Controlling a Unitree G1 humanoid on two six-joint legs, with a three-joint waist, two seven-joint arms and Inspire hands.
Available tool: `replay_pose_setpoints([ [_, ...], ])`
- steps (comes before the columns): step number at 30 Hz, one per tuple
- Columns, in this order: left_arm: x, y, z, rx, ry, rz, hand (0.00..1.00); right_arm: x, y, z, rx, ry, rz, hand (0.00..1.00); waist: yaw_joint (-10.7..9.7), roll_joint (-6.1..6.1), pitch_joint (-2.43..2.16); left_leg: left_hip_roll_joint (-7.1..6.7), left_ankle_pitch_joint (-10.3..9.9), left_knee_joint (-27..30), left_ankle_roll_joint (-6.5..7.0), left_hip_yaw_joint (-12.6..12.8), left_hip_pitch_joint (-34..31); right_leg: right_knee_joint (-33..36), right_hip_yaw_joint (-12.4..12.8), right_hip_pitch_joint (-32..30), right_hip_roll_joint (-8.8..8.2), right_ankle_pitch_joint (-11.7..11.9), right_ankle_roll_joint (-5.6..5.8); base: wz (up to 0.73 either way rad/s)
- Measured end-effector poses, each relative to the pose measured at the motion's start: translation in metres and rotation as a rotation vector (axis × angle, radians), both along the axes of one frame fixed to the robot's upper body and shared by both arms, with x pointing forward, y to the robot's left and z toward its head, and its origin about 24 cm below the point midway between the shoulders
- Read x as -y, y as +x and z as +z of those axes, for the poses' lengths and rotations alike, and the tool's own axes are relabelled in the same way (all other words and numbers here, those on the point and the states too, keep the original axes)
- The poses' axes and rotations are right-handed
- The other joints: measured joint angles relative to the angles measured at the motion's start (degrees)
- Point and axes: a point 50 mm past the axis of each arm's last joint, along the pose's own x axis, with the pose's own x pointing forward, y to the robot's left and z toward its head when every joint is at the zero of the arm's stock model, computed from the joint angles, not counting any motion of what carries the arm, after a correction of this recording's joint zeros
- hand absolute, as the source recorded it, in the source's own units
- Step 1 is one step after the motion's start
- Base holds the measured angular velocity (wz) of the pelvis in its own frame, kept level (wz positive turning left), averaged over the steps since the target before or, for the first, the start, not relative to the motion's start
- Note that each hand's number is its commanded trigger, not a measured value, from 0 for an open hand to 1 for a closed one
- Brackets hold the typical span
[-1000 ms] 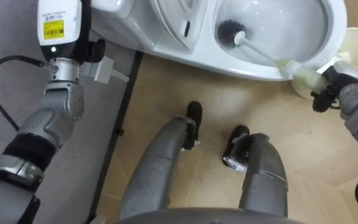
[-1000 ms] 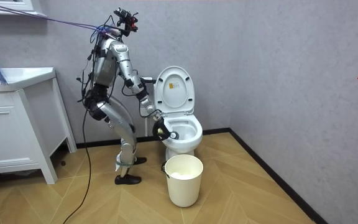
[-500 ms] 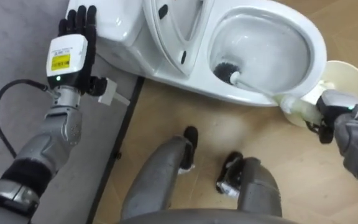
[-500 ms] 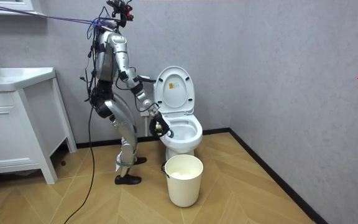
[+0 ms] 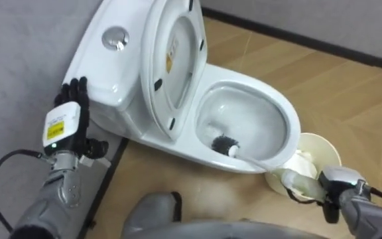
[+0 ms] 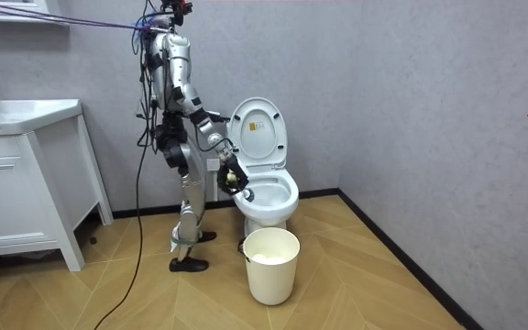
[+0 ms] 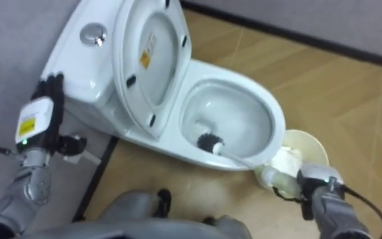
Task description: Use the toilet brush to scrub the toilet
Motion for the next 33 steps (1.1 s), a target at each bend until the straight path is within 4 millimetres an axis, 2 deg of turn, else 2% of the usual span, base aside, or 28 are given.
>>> replay_pose_setpoints([
  [2,-0.002,-0.013,-0.005,-0.018,-0.054,0.086,0.0,-0.005,-0.014,-0.005,-0.008,0.036,-0.075,1.0,-0.2,-0.22,0.04,-0.21,-0.1,-1.2,-0.13,0.4,2.5,-1.8,0.4,2.6,0.15,-0.1,0.12,0.0],
  [4,-0.008,-0.032,-0.01,-0.041,-0.097,0.183,0.0,-0.013,-0.029,-0.01,-0.006,0.092,-0.184,1.0,-1.3,-0.54,-0.01,-0.42,-0.1,-1.7,-0.16,1.0,5.0,-3.7,1.0,5.6,0.45,0.0,0.15,-0.08],
  [5,-0.011,-0.038,-0.012,-0.051,-0.106,0.216,0.0,-0.015,-0.032,-0.011,0.0,0.108,-0.212,1.0,-1.3,-0.59,0.02,-0.43,-0.1,-2.1,-0.18,1.1,5.6,-3.9,1.2,6.2,0.44,0.0,0.14,-0.2],
  [8,-0.019,-0.062,-0.021,-0.09,-0.157,0.374,0.0,-0.02,-0.041,-0.013,0.042,0.185,-0.372,1.0,-3.0,-0.52,0.07,-0.26,-0.5,-2.9,-0.71,1.1,8.4,-4.5,1.5,8.8,0.53,0.0,0.1,-0.1],
  [10,-0.027,-0.099,-0.042,-0.267,-0.216,0.552,0.0,-0.021,-0.04,-0.014,0.082,0.226,-0.476,1.0,-4.1,-0.41,0.19,0.44,-1.2,-3.9,-1.46,1.5,10.6,-4.7,2.8,10.0,1.03,0.0,0.1,-0.28],
  [12,-0.022,-0.124,-0.054,-0.395,-0.272,0.655,0.0,-0.019,-0.038,-0.012,0.126,0.257,-0.551,1.0,-6.0,-0.55,0.29,0.77,-1.9,-3.9,-1.75,1.8,11.0,-5.0,2.8,10.5,1.37,0.0,0.09,-0.09],
  [13,-0.017,-0.134,-0.059,-0.445,-0.314,0.697,0.0,-0.015,-0.038,-0.011,0.156,0.269,-0.616,1.0,-6.3,-0.5,0.5,0.77,-2.2,-3.9,-1.75,1.8,11.2,-5.6,2.9,10.9,1.47,0.0,0.08,0.03],
  [16,-0.013,-0.138,-0.063,-0.44,-0.429,0.801,0.0,-0.01,-0.035,-0.009,0.235,0.293,-0.745,1.0,-6.3,-0.63,1.07,0.83,-2.4,-3.8,-1.59,2.0,11.3,-5.6,3.6,10.8,1.57,0.0,0.06,-0.03],
  [18,-0.015,-0.134,-0.063,-0.391,-0.499,0.889,0.0,-0.01,-0.033,-0.008,0.286,0.308,-0.796,1.0,-6.3,-0.69,1.08,0.87,-2.6,-3.7,-1.42,2.4,11.4,-5.6,4.4,10.8,1.62,0.0,0.05,-0.13],
  [21,-0.012,-0.135,-0.068,-0.35,-0.6,1.02,0.0,-0.011,-0.03,-0.007,0.361,0.331,-0.861,1.0,-6.2,0.0,1.13,1.36,-2.9,-4.0,-1.09,3.8,12.5,-5.8,6.4,11.0,1.65,0.2,0.3,-0.29],
  [23,-0.009,-0.142,-0.071,-0.346,-0.657,1.111,0.0,-0.011,-0.032,-0.007,0.396,0.333,-0.902,1.0,-6.4,0.89,0.67,1.43,-3.1,-3.8,-0.86,5.2,12.8,-6.5,7.6,11.0,1.88,0.9,0.48,-0.4],
  [24,-0.008,-0.147,-0.072,-0.335,-0.69,1.157,0.0,-0.009,-0.034,-0.007,0.419,0.329,-0.932,1.0,-6.6,1.58,0.64,1.49,-3.2,-3.9,-0.74,6.0,13.1,-6.5,7.7,11.0,1.78,1.1,0.58,-0.24],
  [25,-0.008,-0.151,-0.072,-0.314,-0.725,1.208,0.0,-0.007,-0.038,-0.006,0.437,0.327,-0.974,1.0,-7.5,1.68,0.45,1.41,-3.2,-4.0,-0.61,6.1,13.4,-6.5,7.9,11.2,1.63,1.1,0.7,-0.17],
  [27,-0.01,-0.159,-0.072,-0.303,-0.755,1.26,0.0,-0.004,-0.044,-0.006,0.457,0.318,-1.035,1.0,-7.8,2.2,0.44,1.38,-3.2,-4.6,-0.54,7.2,14.1,-6.5,8.8,11.1,1.62,1.2,0.91,-0.22],
  [31,-0.014,-0.166,-0.071,-0.286,-0.791,1.309,0.0,-0.003,-0.056,-0.008,0.484,0.307,-1.153,1.0,-8.7,2.02,0.34,1.27,-3.3,-5.2,-0.41,7.7,14.5,-6.5,9.3,11.1,1.6,1.3,1.01,-0.1],
  [33,-0.013,-0.166,-0.072,-0.294,-0.802,1.302,0.0,-0.002,-0.058,-0.008,0.483,0.302,-1.158,1.0,-9.1,1.92,0.31,1.27,-3.3,-5.5,-0.4,8.2,14.9,-6.5,9.7,11.1,1.62,1.3,1.04,-0.1],
])
